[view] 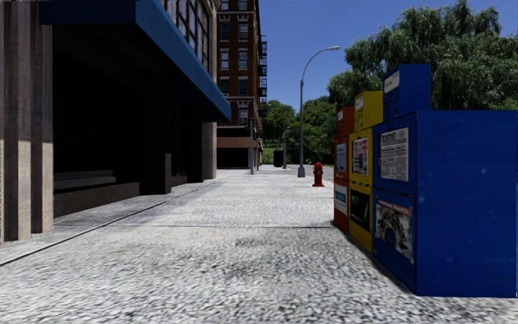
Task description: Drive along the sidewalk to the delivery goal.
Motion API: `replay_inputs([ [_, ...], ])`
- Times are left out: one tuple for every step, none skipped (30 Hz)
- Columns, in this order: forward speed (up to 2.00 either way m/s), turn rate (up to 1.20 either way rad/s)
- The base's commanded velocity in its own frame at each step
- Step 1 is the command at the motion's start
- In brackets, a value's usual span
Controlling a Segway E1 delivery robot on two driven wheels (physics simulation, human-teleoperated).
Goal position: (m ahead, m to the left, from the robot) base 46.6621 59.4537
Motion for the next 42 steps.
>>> replay_inputs([
  [2.00, 0.00],
  [2.00, 0.00],
  [2.00, 0.00],
  [2.00, 0.00],
  [2.00, 0.00],
  [2.00, 0.00],
  [2.00, 0.01],
  [2.00, 0.10],
  [2.00, 0.15],
  [2.00, 0.15],
  [2.00, 0.24],
  [2.00, 0.30],
  [2.00, 0.31],
  [2.00, 0.31],
  [2.00, 0.31],
  [2.00, 0.23],
  [2.00, 0.11],
  [2.00, 0.00],
  [2.00, 0.00],
  [2.00, 0.00],
  [2.00, 0.00],
  [2.00, 0.00],
  [2.00, 0.00],
  [2.00, 0.00],
  [2.00, 0.00],
  [2.00, 0.00],
  [2.00, 0.00],
  [2.00, 0.00],
  [2.00, 0.00],
  [2.00, 0.00],
  [2.00, 0.00],
  [2.00, 0.00],
  [2.00, 0.00],
  [2.00, 0.00],
  [2.00, 0.00],
  [2.00, 0.00],
  [2.00, 0.00],
  [2.00, 0.00],
  [2.00, 0.00],
  [2.00, 0.00],
  [2.00, 0.00],
  [2.00, 0.00],
])
